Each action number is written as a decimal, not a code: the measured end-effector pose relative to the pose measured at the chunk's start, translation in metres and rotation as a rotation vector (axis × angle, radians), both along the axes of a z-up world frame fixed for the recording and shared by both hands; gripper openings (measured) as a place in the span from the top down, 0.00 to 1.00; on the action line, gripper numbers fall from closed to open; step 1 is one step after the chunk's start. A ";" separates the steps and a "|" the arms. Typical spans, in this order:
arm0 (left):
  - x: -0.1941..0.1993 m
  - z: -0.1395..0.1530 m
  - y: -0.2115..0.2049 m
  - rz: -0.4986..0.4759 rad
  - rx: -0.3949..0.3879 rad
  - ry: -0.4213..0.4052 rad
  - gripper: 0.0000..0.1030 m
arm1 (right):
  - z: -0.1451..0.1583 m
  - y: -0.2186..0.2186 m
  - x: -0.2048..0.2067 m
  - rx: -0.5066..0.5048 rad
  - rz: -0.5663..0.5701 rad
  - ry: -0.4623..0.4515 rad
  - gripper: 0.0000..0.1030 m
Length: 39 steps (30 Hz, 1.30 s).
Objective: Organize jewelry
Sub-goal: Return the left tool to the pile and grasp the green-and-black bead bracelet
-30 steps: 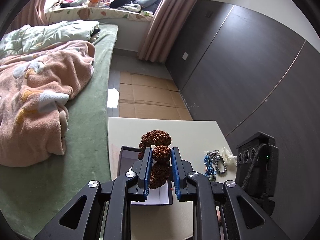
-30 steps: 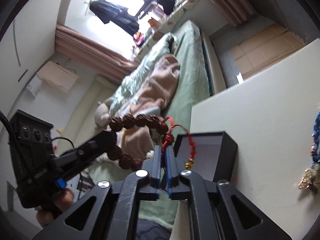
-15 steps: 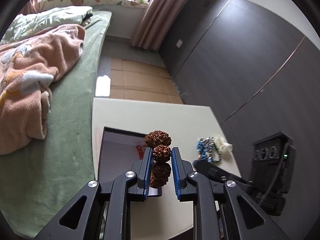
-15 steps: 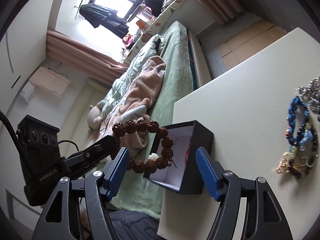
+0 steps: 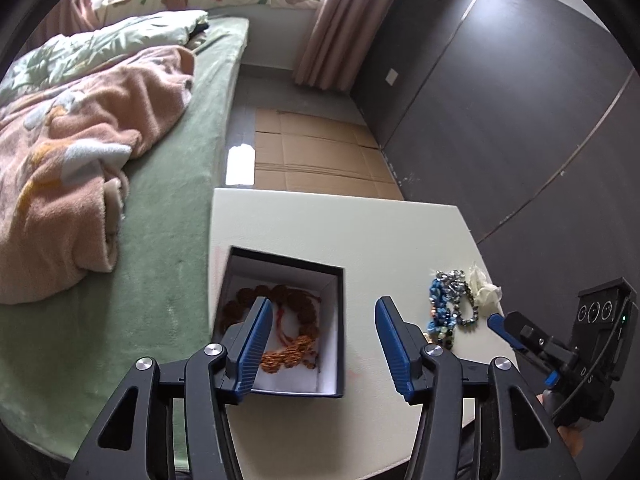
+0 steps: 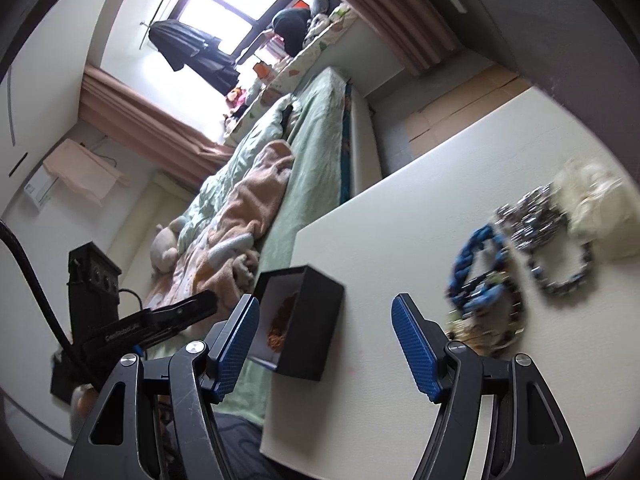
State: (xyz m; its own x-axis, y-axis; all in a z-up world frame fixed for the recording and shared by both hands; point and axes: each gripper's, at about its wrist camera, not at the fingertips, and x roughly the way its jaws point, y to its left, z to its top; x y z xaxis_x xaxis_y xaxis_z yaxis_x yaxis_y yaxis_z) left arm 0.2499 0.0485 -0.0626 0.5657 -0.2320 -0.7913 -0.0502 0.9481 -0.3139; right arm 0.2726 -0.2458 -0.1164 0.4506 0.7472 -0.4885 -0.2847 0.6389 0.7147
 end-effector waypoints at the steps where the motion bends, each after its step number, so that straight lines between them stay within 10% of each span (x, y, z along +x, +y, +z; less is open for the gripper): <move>1: 0.002 -0.001 -0.007 -0.014 0.000 0.003 0.47 | 0.002 -0.009 0.000 -0.009 -0.013 -0.006 0.33; 19: 0.030 -0.043 -0.126 -0.181 -0.002 0.080 0.47 | -0.036 -0.091 0.015 0.034 -0.149 0.146 0.33; 39: 0.042 -0.098 -0.172 -0.264 0.083 0.173 0.92 | -0.052 -0.111 0.018 0.074 -0.157 0.182 0.33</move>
State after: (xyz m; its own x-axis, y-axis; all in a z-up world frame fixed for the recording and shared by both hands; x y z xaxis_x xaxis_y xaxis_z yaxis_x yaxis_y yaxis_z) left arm 0.2916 -0.1236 -0.1602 0.3502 -0.2839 -0.8926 0.1555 0.9574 -0.2434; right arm 0.2902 -0.3568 -0.1687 0.4735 0.7120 -0.5185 -0.0486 0.6089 0.7917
